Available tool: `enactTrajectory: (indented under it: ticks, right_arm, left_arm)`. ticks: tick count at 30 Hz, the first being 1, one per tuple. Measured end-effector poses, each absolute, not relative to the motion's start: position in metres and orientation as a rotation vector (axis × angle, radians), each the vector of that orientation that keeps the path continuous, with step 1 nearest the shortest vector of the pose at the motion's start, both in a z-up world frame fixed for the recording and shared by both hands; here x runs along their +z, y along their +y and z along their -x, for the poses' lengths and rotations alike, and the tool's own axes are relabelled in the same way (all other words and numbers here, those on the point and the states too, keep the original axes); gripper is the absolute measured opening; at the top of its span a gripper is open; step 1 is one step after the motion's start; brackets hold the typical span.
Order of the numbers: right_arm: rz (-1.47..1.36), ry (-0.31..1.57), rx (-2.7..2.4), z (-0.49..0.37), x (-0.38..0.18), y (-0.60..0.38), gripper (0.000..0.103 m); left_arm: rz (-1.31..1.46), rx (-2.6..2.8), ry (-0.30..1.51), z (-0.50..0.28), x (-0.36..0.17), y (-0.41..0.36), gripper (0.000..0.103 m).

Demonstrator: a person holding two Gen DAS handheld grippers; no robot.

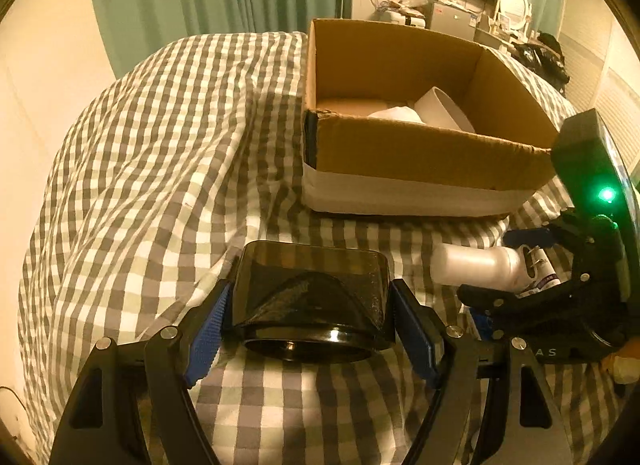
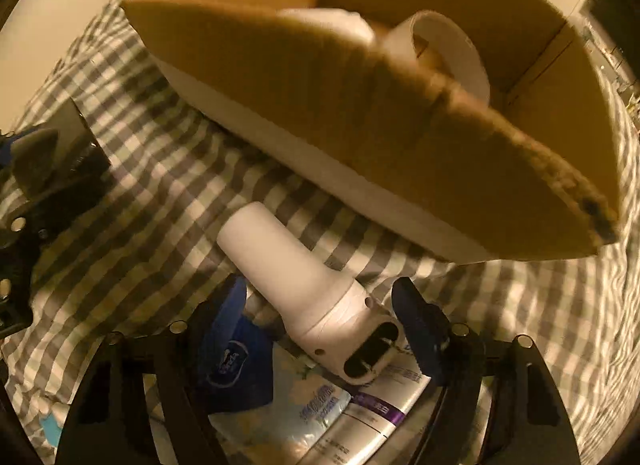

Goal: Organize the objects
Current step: 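Grasp the white hair dryer with the right tool while the left tool holds the mask, then carry mask and hair dryer over the box and release both inside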

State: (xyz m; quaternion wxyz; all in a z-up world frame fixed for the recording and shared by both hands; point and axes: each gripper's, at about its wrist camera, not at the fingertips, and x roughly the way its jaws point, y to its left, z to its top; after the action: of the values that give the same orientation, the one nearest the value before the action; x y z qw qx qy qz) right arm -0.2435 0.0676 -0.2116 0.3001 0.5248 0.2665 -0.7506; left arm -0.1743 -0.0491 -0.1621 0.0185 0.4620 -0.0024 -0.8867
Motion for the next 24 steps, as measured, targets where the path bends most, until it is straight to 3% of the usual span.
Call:
enactTrajectory:
  ticks: [6, 12, 24]
  right_arm:
    - [-1.398, 0.789, -2.0, 0.241, -0.218, 0.064, 0.068]
    - [-1.327, 0.833, -2.058, 0.231, -0.211, 0.066, 0.052]
    - [-1.21, 0.751, -2.119, 0.208, -0.174, 0.086, 0.051]
  left_arm:
    - [-1.436, -2.76, -0.018, 0.173, -0.163, -0.045, 0.079]
    - [-1.425, -2.768, -0.02, 0.169, -0.163, -0.045, 0.079]
    - [-1.438, -2.805, 0.014, 0.161, -0.158, -0.041, 0.079]
